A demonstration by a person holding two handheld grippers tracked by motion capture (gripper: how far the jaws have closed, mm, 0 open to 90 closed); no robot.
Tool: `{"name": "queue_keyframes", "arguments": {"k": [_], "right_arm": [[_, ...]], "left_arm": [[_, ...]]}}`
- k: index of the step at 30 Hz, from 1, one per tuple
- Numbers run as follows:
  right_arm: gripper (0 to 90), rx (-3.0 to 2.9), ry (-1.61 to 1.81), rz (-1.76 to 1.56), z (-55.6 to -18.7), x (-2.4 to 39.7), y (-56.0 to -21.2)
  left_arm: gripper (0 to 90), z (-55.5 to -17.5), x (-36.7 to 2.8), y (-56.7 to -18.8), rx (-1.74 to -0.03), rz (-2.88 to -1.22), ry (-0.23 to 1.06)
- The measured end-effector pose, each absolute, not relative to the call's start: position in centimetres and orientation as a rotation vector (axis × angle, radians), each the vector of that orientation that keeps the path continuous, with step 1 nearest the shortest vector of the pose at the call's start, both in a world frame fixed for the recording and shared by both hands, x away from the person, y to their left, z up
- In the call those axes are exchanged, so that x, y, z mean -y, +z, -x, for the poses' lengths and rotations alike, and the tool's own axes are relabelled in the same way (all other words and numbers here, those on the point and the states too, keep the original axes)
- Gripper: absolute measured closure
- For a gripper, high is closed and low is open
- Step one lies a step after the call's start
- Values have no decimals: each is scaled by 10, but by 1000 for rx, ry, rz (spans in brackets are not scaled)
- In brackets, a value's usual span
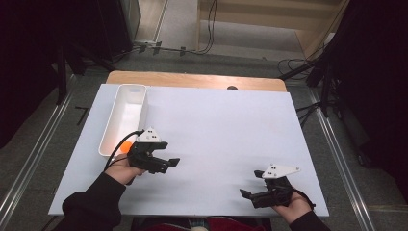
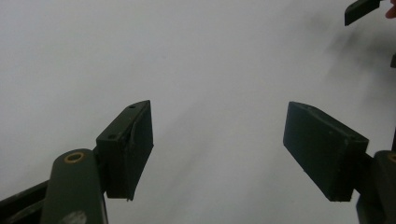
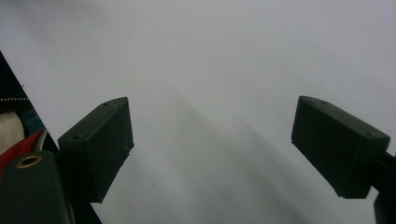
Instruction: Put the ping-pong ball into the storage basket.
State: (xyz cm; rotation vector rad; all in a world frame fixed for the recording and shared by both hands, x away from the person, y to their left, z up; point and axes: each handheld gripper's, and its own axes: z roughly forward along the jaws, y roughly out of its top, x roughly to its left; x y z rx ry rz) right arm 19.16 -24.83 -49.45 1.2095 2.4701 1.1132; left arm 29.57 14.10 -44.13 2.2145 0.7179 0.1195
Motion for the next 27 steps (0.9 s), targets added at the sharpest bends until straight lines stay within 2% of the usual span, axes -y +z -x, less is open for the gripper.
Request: {"name": "queue_keyframes", "arguments": {"k": [7, 27], "right_arm": [[115, -2470, 1109, -1211, -192, 248, -495], [115, -2476, 1101, -1198, -192, 248, -496]], "left_arm": [[246, -288, -143, -449, -653, -2245, 105], [246, -274, -160, -465, -614, -2266, 50]]}}
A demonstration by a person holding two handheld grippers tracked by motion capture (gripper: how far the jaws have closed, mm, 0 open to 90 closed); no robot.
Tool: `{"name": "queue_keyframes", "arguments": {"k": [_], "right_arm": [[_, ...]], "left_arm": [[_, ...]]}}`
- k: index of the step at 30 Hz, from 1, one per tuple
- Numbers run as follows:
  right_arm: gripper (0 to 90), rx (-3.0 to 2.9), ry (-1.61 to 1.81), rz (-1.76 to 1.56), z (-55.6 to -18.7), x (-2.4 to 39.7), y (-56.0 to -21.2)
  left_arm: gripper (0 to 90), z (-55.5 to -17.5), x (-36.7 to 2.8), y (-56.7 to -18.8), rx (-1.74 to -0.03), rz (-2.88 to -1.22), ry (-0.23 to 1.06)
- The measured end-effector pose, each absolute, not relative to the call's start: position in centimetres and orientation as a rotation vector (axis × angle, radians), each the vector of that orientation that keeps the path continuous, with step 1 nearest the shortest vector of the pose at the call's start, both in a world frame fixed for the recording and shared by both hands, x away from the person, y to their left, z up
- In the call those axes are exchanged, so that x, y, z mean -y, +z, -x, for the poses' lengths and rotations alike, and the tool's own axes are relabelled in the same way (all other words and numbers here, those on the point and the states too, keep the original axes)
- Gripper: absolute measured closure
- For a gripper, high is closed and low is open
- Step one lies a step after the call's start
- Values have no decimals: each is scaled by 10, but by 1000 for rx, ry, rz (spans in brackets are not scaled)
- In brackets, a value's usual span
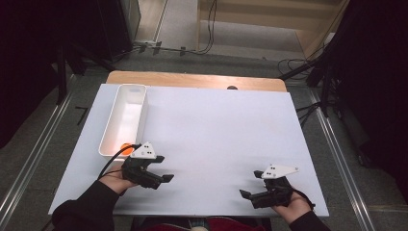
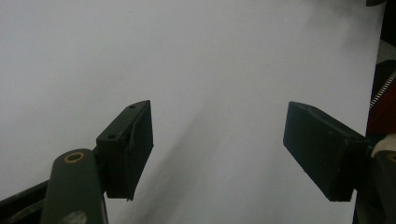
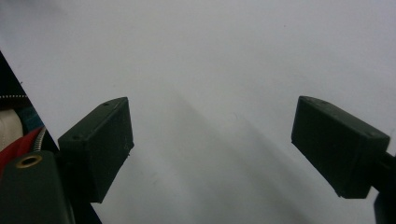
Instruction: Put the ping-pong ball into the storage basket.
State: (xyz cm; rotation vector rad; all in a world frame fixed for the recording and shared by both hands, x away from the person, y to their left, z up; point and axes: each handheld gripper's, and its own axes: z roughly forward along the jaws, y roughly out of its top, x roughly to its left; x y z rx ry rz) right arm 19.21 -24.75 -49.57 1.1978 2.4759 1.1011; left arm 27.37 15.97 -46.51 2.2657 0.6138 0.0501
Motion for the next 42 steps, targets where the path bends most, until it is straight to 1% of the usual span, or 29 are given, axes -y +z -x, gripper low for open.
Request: {"name": "queue_keyframes", "arguments": {"k": [12, 32, 42], "right_arm": [[115, -2482, 1100, -1202, -192, 247, -496], [115, -2487, 1089, -1193, -191, 247, -496], [115, -2490, 1089, -1189, -191, 247, -496]], "left_arm": [[246, -267, -171, -473, -584, -2303, 50], [246, -264, -186, -480, -618, -2306, 45], [246, -264, -187, -480, -621, -2309, 41]]}}
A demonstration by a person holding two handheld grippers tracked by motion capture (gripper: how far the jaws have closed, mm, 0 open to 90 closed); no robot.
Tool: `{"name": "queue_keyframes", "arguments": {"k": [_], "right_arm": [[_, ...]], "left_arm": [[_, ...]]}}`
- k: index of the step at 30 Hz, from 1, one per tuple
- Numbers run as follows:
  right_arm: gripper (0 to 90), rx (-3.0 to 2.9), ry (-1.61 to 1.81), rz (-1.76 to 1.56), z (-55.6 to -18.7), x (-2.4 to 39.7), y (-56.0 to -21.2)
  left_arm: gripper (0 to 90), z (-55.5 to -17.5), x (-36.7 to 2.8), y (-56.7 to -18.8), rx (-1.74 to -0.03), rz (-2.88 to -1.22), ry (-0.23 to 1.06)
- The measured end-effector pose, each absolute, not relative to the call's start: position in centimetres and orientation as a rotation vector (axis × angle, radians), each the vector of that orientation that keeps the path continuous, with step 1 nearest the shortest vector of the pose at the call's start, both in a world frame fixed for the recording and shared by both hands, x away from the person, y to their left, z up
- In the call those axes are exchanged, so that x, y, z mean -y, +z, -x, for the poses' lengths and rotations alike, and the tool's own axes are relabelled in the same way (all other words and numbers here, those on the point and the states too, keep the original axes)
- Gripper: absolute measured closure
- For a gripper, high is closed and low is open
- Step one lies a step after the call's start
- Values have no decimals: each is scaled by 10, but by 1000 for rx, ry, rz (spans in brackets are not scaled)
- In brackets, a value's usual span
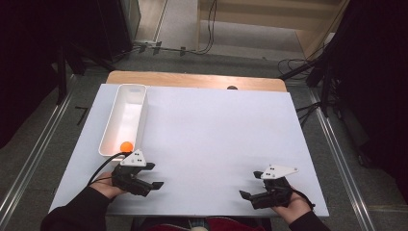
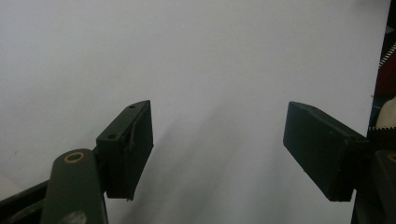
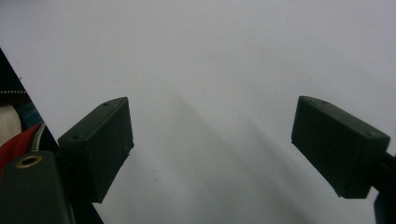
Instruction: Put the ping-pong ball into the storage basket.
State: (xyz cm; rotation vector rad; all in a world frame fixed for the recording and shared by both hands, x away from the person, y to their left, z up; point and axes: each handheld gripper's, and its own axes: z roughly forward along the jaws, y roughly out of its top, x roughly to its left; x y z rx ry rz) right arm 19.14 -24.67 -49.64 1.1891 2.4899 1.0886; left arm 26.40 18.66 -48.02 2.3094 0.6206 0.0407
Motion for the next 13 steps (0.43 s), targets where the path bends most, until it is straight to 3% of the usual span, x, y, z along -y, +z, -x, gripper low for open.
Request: {"name": "queue_keyframes", "arguments": {"k": [13], "right_arm": [[115, -2495, 1085, -1190, -192, 246, -496]], "left_arm": [[246, -265, -186, -482, -622, -2318, 54]]}}
